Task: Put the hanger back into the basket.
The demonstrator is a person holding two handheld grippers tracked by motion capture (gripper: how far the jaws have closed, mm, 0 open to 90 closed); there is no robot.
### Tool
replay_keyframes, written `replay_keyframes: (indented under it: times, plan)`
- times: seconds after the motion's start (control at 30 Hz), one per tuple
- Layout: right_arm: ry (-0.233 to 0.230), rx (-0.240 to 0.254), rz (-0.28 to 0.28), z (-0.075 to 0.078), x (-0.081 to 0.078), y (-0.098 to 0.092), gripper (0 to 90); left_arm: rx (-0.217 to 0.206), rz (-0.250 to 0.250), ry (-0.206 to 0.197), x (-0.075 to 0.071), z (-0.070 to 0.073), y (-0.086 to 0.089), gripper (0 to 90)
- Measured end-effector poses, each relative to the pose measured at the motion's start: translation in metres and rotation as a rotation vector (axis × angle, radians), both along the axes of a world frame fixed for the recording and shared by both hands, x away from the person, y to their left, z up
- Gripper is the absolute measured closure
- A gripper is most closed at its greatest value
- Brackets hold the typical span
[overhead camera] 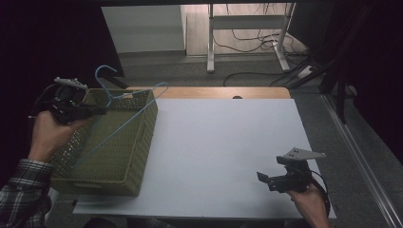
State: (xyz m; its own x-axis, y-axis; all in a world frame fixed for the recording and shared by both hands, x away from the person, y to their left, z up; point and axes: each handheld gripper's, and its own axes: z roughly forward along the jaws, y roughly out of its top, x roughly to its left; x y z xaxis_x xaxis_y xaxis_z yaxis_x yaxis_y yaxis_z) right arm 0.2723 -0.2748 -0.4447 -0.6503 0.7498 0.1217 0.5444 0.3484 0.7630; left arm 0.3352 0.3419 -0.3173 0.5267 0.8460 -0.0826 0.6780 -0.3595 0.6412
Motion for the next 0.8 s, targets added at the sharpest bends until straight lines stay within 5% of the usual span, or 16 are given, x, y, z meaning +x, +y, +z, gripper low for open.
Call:
replay_keyframes:
  times: [0.37,0.8]
  plan:
    - [0.009,-0.025,0.0,-0.004,0.002,-0.001,1.8,0.02,0.053,-0.002,0.001,-0.025,0.043,87.9]
    - [0.013,-0.042,0.006,-0.007,0.003,0.001,1.8,0.019,0.079,0.044,0.009,-0.071,0.059,87.9]
